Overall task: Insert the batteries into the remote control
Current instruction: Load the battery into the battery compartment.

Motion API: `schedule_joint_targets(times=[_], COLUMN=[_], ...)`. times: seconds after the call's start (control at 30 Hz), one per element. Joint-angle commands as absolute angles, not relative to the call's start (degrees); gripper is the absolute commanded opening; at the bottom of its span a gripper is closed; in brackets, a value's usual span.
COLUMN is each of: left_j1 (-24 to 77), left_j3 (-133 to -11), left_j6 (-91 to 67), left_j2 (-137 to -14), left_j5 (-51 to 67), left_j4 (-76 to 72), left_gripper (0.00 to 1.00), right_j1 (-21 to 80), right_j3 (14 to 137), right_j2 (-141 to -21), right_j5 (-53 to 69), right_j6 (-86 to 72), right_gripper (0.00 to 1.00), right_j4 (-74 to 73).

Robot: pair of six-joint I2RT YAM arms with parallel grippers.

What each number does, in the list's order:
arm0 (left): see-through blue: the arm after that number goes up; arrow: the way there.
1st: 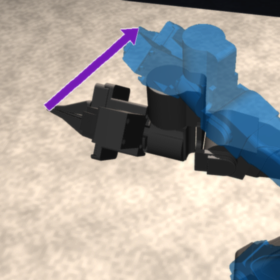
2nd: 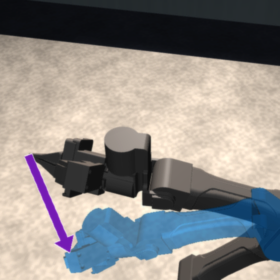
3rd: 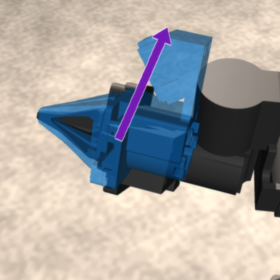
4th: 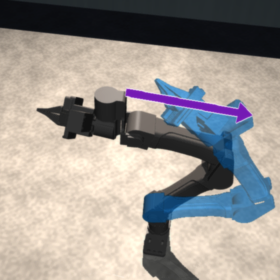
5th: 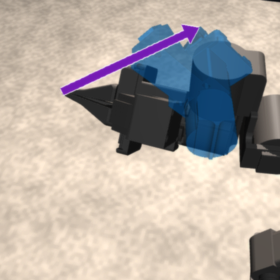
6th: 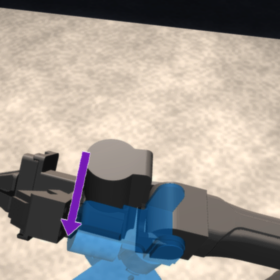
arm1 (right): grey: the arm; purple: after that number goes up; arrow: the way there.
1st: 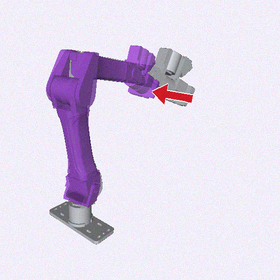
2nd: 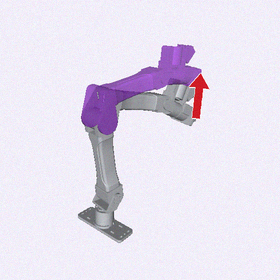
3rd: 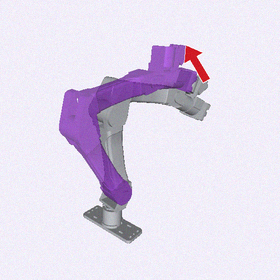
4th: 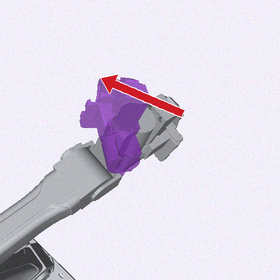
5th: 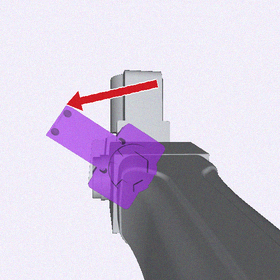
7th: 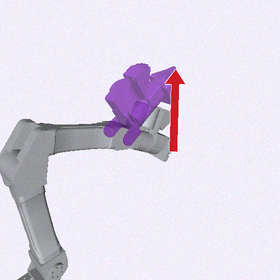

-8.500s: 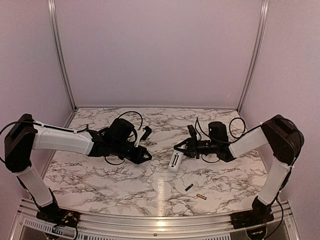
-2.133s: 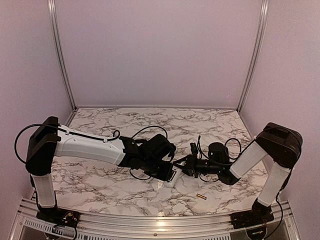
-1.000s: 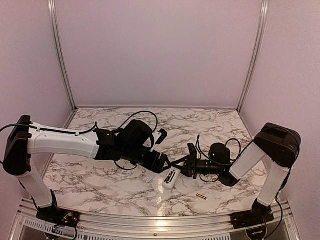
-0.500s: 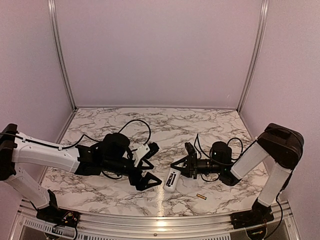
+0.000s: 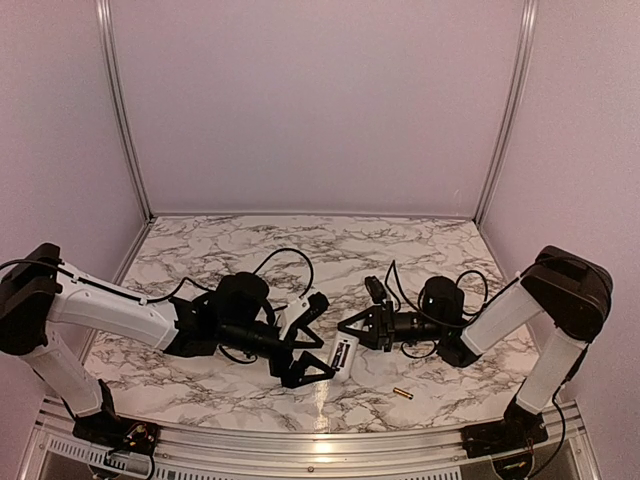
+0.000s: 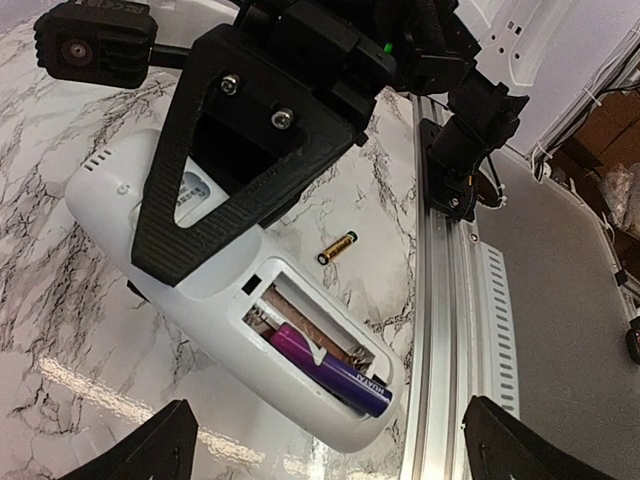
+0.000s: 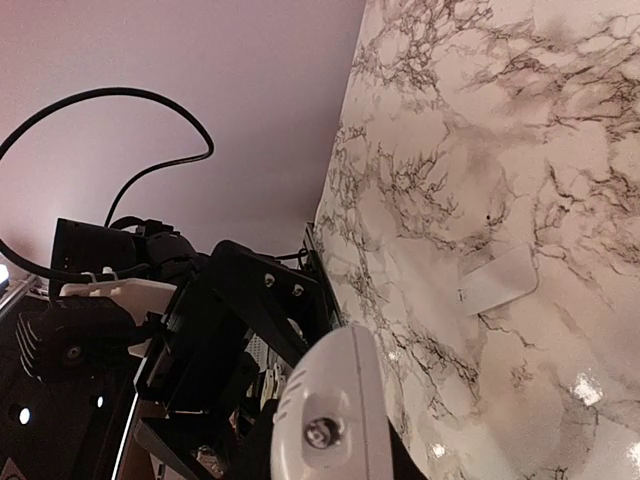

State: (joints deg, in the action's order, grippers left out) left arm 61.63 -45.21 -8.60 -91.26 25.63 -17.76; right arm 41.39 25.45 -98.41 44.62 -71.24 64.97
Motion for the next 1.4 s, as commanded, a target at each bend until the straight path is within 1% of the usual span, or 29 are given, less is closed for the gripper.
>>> schedule_joint_targets(times=[0.0, 0.1, 0.27, 0.6, 0.67, 1.0, 1.23, 1.37], left_j1=[61.96, 61.96, 61.96, 61.56, 61.37, 60.18, 59.13, 58.48], left_j3=[-46.34, -46.79, -47.42, -49.26, -49.31, -49.4, -49.4, -49.51], left_j6=[-10.07, -10.29, -11.37, -13.18, -13.5, -16.46, -19.38, -21.05], left_j2=[-93.31, -94.22, -95.34, -97.35, -97.59, -98.76, -99.81, -100.46], left_j5=[26.57, 26.0, 26.53, 28.39, 28.83, 30.78, 32.01, 32.43], left_j4=[-19.77, -19.4, -19.45, -18.26, -18.51, -20.49, -22.14, -23.15], left_gripper=[0.97, 0.97, 0.93, 0.79, 0.74, 0.57, 0.49, 0.43], right_j1=[42.44, 42.77, 43.24, 43.33, 43.33, 43.91, 44.03, 44.02], right_j3=[27.41, 27.59, 27.69, 27.6, 27.59, 27.84, 27.75, 27.82], right_j2=[-97.42, -97.57, -97.97, -97.95, -97.91, -97.27, -96.79, -96.43], right_j5=[45.78, 45.86, 45.99, 46.21, 46.21, 46.49, 46.41, 46.49], right_j6=[-70.11, -70.06, -70.44, -70.37, -70.4, -69.81, -69.39, -69.26], right_gripper=[0.0, 0.0, 0.0, 0.0, 0.0, 0.0, 0.0, 0.0], right_j4=[65.9, 66.18, 67.07, 67.5, 67.54, 67.41, 67.61, 67.43])
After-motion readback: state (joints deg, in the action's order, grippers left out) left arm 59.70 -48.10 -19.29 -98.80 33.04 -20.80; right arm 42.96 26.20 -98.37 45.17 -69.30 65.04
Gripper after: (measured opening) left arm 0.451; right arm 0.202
